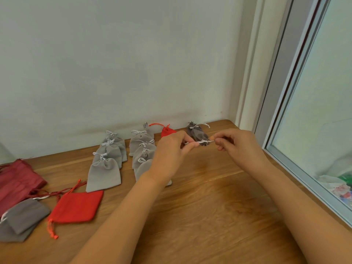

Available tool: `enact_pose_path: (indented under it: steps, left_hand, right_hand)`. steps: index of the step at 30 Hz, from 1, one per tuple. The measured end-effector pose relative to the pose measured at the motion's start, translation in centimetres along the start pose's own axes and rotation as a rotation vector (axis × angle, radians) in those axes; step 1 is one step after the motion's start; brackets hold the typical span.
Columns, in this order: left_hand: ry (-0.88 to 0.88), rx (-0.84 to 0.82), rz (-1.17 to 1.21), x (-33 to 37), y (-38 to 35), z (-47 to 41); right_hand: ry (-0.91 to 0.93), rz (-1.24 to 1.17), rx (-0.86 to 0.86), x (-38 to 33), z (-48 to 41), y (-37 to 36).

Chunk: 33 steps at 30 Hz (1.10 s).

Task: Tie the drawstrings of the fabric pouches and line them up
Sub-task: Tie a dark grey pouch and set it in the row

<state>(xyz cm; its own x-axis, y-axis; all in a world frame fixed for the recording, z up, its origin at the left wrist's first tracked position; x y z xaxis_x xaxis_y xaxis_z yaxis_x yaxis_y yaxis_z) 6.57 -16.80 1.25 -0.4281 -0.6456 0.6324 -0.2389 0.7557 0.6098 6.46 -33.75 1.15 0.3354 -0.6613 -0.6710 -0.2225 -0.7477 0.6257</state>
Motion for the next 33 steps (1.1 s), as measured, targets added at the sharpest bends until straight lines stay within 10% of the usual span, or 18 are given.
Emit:
enact_pose_path:
  steps: [13, 20, 25, 33]
  left_hand:
    - [-0.039, -0.293, 0.012, 3.6, -4.1, 2.2]
    - [0.084, -0.144, 0.287, 1.9, -2.6, 2.0]
    - [0.350, -0.078, 0.936, 0.6, -2.5, 1.5]
    - [0.559, -0.104, 0.970, -2.4, -2.3, 1.6]
  right_hand:
    - [0.109, 0.230, 0.117, 0.7, -0.6, 1.5]
    - [0.108, 0.155, 0.131, 1.0, -0.7, 1.3]
    - [0.267, 0.141, -0.013, -1.1, 0.3, -0.9]
    - [0.380, 0.094, -0.019, -2.9, 1.0, -1.9]
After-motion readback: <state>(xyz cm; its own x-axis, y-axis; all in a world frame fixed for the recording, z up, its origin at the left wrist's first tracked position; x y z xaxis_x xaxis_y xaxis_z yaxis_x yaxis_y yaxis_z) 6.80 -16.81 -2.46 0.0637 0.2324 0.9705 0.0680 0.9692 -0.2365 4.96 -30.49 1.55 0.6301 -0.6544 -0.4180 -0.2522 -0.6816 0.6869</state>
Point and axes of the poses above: each hand's wrist, its own z-axis away from the middle knuckle, its own y-axis out of the back of the hand, x = y × z, the point moved 10 cm from there along -z, towards the middle knuckle, and after that the axes turned 1 degree about x, right-handed, at the moved point
